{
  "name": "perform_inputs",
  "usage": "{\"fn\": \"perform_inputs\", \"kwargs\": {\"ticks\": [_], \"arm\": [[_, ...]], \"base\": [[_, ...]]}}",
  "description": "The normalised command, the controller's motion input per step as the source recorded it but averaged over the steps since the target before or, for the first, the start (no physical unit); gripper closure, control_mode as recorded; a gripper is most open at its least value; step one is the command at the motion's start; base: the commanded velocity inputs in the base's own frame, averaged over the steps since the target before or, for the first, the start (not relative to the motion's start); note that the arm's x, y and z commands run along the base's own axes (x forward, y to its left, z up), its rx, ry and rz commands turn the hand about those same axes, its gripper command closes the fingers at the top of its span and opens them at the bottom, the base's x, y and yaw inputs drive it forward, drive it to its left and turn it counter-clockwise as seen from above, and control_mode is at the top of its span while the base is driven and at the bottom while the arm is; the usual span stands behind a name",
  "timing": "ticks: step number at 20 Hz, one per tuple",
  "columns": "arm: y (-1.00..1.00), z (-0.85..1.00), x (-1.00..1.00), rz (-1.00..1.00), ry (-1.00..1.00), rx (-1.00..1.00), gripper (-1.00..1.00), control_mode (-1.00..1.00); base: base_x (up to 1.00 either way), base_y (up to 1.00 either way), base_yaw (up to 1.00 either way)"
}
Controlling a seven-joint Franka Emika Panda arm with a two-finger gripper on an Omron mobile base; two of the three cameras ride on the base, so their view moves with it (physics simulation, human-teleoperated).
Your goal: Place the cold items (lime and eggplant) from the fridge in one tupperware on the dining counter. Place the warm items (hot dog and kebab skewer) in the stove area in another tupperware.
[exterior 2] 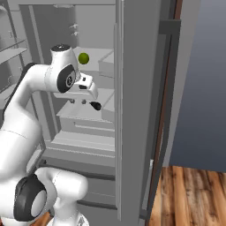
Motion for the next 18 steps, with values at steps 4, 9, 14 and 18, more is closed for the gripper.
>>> {"fn": "perform_inputs", "kwargs": {"ticks": [4, 9, 14, 18], "arm": [[0.00, 0.03, -0.18, 0.00, -0.13, 0.00, -1.00, -1.00], [0.07, 0.47, -0.16, 0.07, -0.46, 0.00, -1.00, -1.00], [0.16, 0.62, 0.10, 0.08, -0.32, 0.03, -1.00, -1.00], [0.25, 0.63, 0.38, 0.07, -0.14, 0.07, -1.00, -1.00]], "base": [[0.00, 0.00, 0.00], [0.00, 0.00, 0.00], [0.00, 0.00, 0.00], [0.00, 0.00, 0.00]]}}
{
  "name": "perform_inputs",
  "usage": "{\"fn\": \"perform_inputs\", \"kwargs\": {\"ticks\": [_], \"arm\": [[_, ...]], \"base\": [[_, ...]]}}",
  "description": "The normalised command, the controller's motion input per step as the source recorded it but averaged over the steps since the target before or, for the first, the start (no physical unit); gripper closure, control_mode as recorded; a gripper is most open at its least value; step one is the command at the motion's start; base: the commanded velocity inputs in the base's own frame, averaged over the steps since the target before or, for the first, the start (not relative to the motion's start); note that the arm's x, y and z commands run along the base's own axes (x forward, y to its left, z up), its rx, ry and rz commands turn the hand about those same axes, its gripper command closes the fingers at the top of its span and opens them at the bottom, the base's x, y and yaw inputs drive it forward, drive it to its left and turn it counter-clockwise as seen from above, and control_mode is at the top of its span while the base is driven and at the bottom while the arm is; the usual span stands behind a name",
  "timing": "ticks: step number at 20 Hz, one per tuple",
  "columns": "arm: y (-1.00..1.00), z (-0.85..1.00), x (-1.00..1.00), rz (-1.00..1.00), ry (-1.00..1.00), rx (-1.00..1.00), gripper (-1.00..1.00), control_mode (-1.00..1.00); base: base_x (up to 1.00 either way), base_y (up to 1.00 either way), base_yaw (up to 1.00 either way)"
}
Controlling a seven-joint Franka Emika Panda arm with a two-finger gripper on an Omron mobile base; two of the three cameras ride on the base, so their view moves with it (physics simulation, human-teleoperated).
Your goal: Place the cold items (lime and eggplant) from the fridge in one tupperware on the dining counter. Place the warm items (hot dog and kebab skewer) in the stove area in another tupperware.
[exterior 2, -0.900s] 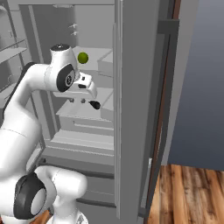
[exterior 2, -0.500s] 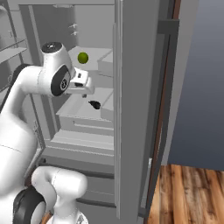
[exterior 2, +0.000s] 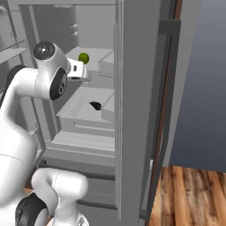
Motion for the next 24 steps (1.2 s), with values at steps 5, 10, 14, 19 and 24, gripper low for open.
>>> {"fn": "perform_inputs", "kwargs": {"ticks": [5, 10, 14, 19, 24], "arm": [[0.31, 0.44, 0.73, 0.03, -0.06, 0.10, -1.00, -1.00], [0.24, 0.25, 0.83, 0.00, 0.00, 0.07, -1.00, -1.00], [0.10, 0.00, 1.00, 0.00, 0.00, 0.02, -1.00, -1.00], [0.10, -0.16, 1.00, 0.01, 0.05, 0.00, -1.00, -1.00], [0.13, -0.27, 1.00, 0.02, 0.05, 0.00, -1.00, -1.00]], "base": [[0.00, 0.00, 0.00], [0.00, 0.00, 0.00], [0.00, 0.00, 0.00], [0.00, 0.00, 0.00], [0.00, 0.00, 0.00]]}}
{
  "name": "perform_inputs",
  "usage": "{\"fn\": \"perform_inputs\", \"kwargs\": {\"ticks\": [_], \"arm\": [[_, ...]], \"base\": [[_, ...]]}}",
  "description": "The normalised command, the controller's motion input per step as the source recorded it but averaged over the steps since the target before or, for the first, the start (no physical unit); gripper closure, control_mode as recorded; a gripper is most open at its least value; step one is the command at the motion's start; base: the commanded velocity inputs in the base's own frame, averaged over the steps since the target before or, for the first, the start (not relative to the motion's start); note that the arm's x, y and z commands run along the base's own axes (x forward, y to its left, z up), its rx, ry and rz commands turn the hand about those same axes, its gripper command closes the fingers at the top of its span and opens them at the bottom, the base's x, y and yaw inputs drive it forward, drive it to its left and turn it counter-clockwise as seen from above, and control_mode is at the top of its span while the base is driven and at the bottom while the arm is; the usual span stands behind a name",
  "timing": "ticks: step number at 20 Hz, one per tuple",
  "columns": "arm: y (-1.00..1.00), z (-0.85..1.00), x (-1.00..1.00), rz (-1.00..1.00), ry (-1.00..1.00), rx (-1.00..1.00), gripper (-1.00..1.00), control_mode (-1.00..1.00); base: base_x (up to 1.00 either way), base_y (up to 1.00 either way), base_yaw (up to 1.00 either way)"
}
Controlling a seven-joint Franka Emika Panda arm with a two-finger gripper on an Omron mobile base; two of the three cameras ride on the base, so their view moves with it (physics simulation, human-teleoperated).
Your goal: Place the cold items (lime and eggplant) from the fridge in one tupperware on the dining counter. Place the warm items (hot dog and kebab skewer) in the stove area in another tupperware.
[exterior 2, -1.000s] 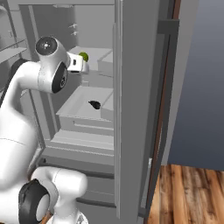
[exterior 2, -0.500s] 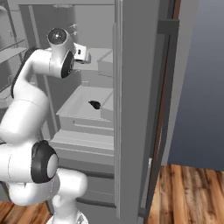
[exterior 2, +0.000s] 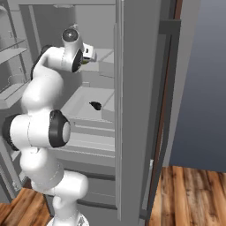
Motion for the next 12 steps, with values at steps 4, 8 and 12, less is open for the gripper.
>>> {"fn": "perform_inputs", "kwargs": {"ticks": [4, 8, 12], "arm": [[0.03, -0.25, 0.94, 0.02, 0.00, 0.00, -1.00, -1.00], [0.06, -0.26, 0.89, 0.02, 0.00, 0.00, -1.00, -1.00], [0.27, -0.37, 0.76, 0.00, 0.01, -0.01, -1.00, -1.00]], "base": [[0.00, 0.00, 0.00], [0.00, 0.00, 0.00], [0.00, 0.00, 0.00]]}}
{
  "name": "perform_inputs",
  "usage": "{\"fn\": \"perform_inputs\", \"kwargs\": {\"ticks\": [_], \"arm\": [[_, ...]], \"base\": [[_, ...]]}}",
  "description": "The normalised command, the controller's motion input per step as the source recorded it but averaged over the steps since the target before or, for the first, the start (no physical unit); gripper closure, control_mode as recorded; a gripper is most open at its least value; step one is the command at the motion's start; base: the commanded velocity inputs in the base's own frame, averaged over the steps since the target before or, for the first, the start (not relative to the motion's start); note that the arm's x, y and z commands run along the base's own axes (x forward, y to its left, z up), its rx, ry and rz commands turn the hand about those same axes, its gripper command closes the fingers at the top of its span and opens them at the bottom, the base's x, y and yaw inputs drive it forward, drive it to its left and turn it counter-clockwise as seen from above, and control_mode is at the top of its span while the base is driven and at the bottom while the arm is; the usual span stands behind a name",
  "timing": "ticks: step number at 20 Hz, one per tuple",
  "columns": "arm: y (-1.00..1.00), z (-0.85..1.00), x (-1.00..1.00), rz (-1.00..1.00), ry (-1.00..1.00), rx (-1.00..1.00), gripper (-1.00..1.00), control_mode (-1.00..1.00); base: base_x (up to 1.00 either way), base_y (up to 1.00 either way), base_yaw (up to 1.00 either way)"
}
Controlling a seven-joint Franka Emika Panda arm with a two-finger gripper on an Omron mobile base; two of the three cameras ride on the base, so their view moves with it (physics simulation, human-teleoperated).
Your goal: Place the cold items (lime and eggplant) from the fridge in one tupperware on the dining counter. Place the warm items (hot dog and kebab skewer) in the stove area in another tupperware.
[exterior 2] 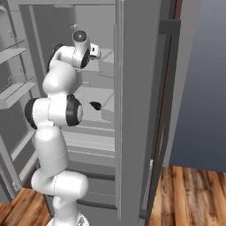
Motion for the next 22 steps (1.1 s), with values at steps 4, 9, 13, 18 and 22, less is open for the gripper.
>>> {"fn": "perform_inputs", "kwargs": {"ticks": [4, 9, 13, 18, 22], "arm": [[0.23, -0.43, 0.29, -0.01, 0.17, 0.00, 1.00, -1.00], [0.06, -0.74, -0.12, -0.17, 0.36, 0.00, 1.00, -1.00], [0.07, -0.19, -0.57, -0.19, -0.23, 0.03, 1.00, -1.00], [-0.04, 0.09, -1.00, -0.19, -0.68, 0.14, 1.00, -1.00], [-0.23, -0.28, -1.00, -0.12, -0.31, 0.23, 1.00, -1.00]], "base": [[0.00, 0.00, 0.00], [0.00, 0.00, 0.00], [0.00, 0.00, 0.00], [0.00, 0.00, 0.00], [0.00, 0.00, 0.00]]}}
